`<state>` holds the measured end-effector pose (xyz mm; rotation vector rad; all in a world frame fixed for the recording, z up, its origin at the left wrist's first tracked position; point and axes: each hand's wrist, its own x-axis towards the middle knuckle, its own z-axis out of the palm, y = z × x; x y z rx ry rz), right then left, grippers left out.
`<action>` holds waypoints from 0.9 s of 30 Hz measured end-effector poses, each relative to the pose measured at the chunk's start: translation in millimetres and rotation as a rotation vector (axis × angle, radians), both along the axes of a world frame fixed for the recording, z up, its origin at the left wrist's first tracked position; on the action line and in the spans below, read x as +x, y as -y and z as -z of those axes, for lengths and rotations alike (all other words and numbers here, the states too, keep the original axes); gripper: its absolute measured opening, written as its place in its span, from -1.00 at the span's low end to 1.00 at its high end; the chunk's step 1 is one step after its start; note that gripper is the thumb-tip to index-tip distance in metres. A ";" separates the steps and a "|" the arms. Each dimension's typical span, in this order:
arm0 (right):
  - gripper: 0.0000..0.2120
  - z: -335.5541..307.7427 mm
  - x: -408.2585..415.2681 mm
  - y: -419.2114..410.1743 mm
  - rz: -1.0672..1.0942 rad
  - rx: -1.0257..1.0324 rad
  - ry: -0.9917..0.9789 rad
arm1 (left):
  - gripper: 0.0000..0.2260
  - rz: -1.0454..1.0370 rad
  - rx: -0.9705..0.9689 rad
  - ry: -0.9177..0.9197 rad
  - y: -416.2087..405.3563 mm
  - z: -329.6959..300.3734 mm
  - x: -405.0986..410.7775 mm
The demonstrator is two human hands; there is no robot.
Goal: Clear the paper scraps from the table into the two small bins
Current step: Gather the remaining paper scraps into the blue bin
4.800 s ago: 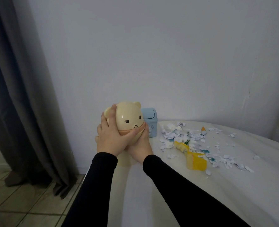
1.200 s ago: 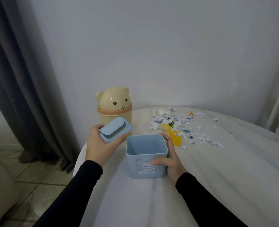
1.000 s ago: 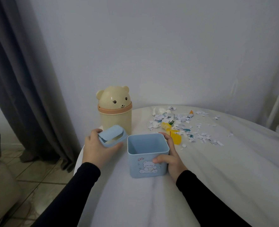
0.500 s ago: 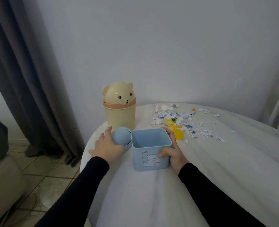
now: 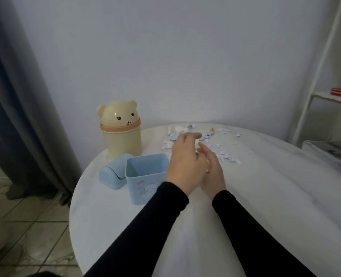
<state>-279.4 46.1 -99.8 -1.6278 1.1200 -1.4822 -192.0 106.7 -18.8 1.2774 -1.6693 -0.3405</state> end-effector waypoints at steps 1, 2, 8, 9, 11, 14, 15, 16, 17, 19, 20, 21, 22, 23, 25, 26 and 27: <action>-0.36 -0.5 -13.8 2.6 0.111 -0.026 -0.056 | -0.57 0.026 0.076 -0.038 8.0 9.9 -14.7; -0.41 1.5 -29.6 6.9 0.202 -0.022 -0.123 | -0.56 0.024 0.153 -0.076 17.8 21.0 -29.7; -0.56 10.4 -73.3 45.2 0.463 0.111 -0.458 | -0.38 -0.438 0.480 0.099 76.1 69.1 -56.2; -0.55 11.1 -72.5 53.3 0.467 0.146 -0.538 | -0.36 -0.480 0.489 0.101 85.3 73.2 -54.3; -0.49 9.8 -66.5 65.7 0.447 0.208 -0.666 | -0.34 -0.558 0.499 0.104 101.6 78.5 -47.5; -0.40 8.2 -56.5 84.2 0.443 0.248 -0.783 | -0.32 -0.657 0.492 0.075 124.2 82.3 -32.9; -0.38 7.6 -54.5 90.0 0.440 0.263 -0.803 | -0.30 -0.686 0.482 0.053 130.3 82.9 -27.7; -0.36 7.9 -52.6 98.0 0.425 0.280 -0.808 | -0.29 -0.722 0.478 0.032 138.6 83.9 -22.3; -0.36 9.0 -50.9 104.9 0.406 0.296 -0.809 | -0.28 -0.757 0.486 0.013 145.1 83.6 -17.0; -0.35 11.3 -47.1 115.5 0.369 0.314 -0.832 | -0.29 -0.791 0.536 -0.030 155.3 81.8 -7.6; -0.35 12.8 -45.3 119.7 0.356 0.312 -0.854 | -0.30 -0.789 0.570 -0.037 159.1 81.2 -4.8; -0.36 14.1 -43.9 122.8 0.346 0.303 -0.878 | -0.31 -0.780 0.598 -0.025 163.1 82.2 -3.8; -0.37 14.8 -43.0 124.9 0.335 0.290 -0.899 | -0.33 -0.771 0.611 0.004 166.4 83.3 -4.4; -0.38 15.7 -41.8 126.1 0.319 0.276 -0.913 | -0.35 -0.758 0.608 0.049 169.6 86.1 -6.2; -0.43 16.4 -39.4 127.2 0.291 0.247 -0.913 | -0.41 -0.712 0.561 0.170 172.6 90.0 -14.9; -0.46 16.1 -38.7 126.4 0.278 0.228 -0.906 | -0.46 -0.669 0.529 0.237 171.3 91.8 -21.4; -0.49 14.7 -38.8 124.6 0.269 0.203 -0.891 | -0.53 -0.620 0.490 0.298 167.0 91.6 -28.4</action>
